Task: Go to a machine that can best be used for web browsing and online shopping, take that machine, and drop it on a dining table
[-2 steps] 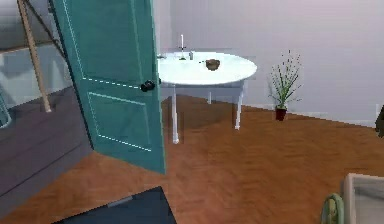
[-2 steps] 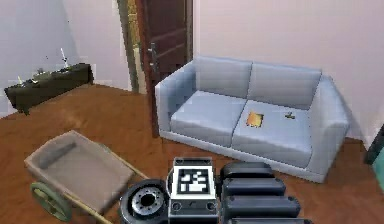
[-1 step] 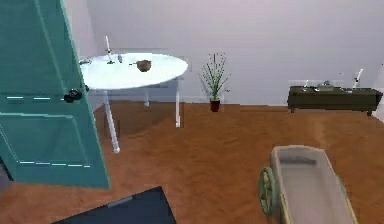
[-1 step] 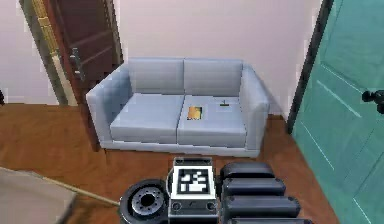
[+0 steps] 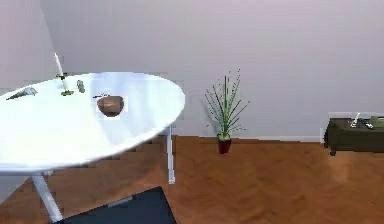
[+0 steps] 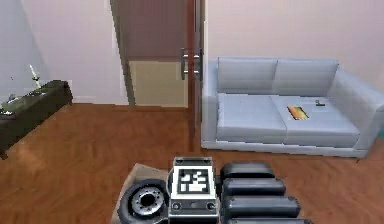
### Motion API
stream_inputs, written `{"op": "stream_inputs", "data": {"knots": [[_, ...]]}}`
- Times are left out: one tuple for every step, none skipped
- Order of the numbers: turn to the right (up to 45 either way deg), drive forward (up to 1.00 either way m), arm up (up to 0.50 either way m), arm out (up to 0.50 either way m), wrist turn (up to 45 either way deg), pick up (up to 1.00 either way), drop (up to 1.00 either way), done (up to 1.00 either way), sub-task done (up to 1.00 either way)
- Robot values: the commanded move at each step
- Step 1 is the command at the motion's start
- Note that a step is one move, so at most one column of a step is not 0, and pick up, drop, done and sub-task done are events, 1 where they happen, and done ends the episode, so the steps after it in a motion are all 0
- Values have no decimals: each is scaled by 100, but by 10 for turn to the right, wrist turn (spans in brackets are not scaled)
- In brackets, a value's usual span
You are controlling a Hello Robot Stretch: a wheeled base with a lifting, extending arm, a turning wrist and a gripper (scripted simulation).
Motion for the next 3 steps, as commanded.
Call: {"op": "stream_inputs", "data": {"knots": [[0,65,0,0,0,0,0,0,0],[450,0,0,0,0,0,0,0,0],[300,0,0,0,0,0,0,0,0]]}}
